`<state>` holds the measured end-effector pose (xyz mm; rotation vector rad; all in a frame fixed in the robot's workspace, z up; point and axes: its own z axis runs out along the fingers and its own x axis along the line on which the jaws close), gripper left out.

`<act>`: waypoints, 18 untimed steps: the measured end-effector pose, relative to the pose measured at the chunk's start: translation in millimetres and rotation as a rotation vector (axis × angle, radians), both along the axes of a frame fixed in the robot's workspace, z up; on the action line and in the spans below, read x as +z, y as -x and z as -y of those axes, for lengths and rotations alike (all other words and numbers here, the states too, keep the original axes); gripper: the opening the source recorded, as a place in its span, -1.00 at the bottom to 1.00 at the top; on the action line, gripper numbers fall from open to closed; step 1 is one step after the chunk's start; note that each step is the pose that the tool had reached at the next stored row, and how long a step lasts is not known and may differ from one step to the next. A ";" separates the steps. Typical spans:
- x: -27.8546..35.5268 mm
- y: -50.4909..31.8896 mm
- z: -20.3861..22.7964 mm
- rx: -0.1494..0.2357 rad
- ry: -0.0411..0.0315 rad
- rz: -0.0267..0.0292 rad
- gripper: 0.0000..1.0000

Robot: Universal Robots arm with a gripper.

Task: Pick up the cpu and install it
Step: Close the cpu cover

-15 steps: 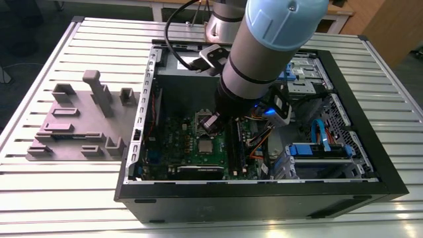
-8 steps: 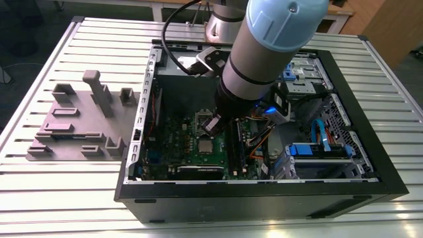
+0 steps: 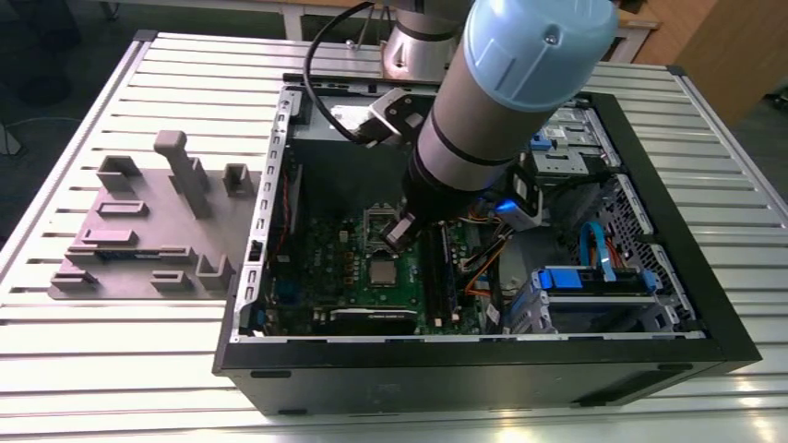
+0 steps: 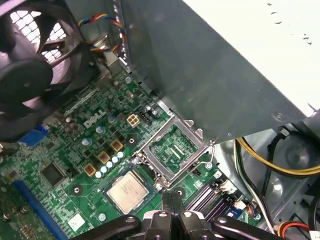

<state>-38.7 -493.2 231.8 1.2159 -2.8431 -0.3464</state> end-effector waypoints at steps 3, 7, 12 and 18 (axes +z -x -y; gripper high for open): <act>-1.1 -0.1 0.0 0.037 -0.0001 0.0083 -0.80; -2.6 -3.2 -1.4 0.051 -0.0009 0.0108 -0.80; -3.7 -5.9 -12.0 0.051 -0.0010 0.0109 -0.80; -5.0 -11.7 -20.3 0.051 -0.0010 0.0109 -0.80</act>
